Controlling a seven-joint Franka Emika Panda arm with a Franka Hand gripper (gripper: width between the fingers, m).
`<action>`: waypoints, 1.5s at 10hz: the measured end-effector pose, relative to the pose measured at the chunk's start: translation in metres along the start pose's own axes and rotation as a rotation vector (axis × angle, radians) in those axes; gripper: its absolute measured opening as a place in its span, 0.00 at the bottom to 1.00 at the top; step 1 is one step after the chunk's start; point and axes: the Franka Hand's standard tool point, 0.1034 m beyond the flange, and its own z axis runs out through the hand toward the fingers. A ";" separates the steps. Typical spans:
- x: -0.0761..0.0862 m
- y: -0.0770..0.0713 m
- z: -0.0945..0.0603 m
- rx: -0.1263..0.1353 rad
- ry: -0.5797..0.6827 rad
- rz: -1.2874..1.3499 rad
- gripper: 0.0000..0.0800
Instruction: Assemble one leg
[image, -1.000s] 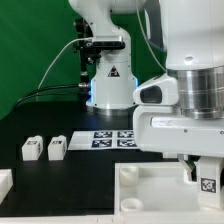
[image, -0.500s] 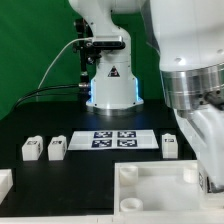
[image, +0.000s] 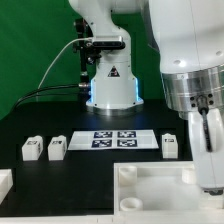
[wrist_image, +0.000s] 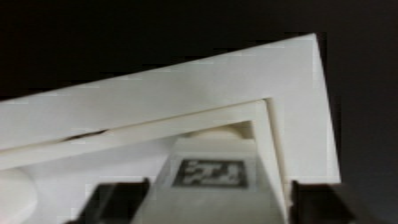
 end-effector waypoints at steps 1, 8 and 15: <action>-0.005 0.004 0.003 -0.007 0.002 -0.059 0.66; -0.006 0.003 0.002 -0.006 0.003 -0.953 0.81; -0.005 0.003 -0.001 -0.091 0.077 -1.581 0.57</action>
Offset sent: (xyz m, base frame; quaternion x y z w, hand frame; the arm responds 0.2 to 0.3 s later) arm 0.0048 0.0085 0.0131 -0.0134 -0.0142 -0.4653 0.8849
